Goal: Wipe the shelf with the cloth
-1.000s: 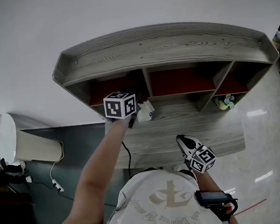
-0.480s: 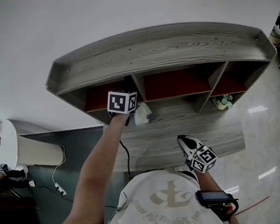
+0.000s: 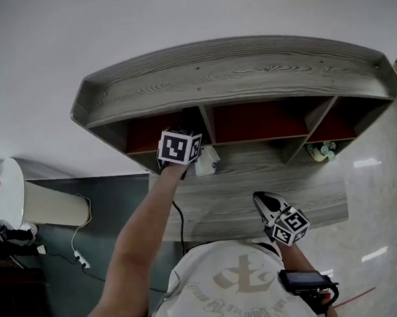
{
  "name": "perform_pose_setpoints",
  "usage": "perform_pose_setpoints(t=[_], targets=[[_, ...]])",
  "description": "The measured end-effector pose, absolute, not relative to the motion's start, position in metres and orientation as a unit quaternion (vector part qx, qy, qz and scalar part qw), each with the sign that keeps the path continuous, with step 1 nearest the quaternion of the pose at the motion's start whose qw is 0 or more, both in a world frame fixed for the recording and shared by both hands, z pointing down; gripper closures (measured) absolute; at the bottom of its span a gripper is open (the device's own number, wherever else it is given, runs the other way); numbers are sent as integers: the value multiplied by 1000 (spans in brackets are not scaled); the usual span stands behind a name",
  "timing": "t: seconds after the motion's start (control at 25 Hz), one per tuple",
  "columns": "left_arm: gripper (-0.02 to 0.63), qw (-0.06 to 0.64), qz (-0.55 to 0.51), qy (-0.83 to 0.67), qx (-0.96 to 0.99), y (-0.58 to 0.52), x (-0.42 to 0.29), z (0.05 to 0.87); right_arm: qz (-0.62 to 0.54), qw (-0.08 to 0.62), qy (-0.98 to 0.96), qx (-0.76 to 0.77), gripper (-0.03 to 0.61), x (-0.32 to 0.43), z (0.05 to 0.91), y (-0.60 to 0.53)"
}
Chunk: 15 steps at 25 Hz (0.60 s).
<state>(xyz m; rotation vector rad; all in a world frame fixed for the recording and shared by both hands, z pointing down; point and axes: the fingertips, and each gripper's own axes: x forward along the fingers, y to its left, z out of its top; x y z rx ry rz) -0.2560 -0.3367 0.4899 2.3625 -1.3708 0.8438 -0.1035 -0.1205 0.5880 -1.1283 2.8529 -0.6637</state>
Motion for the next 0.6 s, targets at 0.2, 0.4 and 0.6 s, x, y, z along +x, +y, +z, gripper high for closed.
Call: perform_pose_setpoints(t=[0.2, 0.4, 0.6], targets=[[548, 144, 299, -491, 805, -339, -283, 490, -214, -4, 912, -350, 574, -108, 591, -126], [548, 152, 299, -521, 785, -339, -324, 491, -214, -9, 919, -330, 574, -121, 591, -131], [548, 163, 291, -558, 760, -338, -368, 491, -213, -12, 926, -312, 574, -132, 592, -135]])
